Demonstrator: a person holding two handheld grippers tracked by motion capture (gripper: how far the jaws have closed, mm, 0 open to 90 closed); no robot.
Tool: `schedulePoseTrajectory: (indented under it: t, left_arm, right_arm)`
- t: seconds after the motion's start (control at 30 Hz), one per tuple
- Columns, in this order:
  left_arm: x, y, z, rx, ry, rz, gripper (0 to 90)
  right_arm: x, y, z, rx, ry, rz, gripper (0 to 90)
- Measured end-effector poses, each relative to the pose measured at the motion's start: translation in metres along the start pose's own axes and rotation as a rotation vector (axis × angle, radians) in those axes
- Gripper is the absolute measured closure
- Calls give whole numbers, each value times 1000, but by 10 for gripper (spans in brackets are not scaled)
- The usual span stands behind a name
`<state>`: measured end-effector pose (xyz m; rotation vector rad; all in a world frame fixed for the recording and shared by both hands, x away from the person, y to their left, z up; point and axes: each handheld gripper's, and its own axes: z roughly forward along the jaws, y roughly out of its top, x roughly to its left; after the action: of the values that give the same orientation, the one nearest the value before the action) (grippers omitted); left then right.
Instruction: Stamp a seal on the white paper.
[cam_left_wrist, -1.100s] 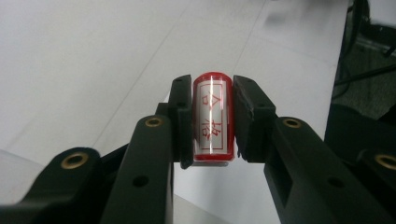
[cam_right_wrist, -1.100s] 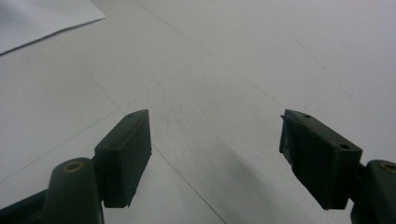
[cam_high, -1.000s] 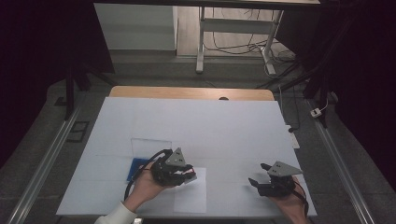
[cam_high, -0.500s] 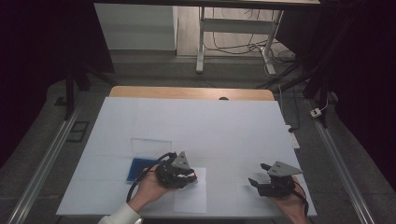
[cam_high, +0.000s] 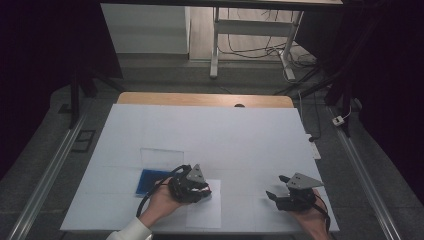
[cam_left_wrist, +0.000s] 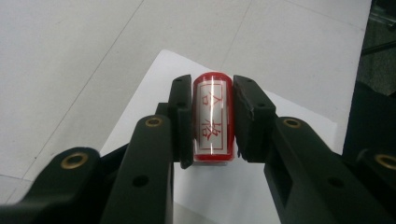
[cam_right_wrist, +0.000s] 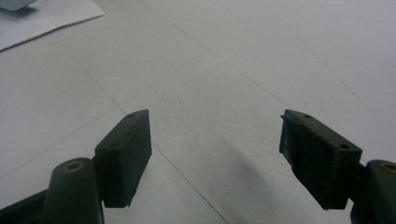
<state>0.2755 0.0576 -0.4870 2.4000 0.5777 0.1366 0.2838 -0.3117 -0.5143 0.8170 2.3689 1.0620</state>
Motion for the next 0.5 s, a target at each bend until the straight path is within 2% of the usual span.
schedulePoseTrajectory:
  t: [0.5]
  left_arm:
    - [-1, 0, 6, 26, 5, 3, 706]
  right_arm:
    - [0, 0, 0, 1, 0, -1, 247]
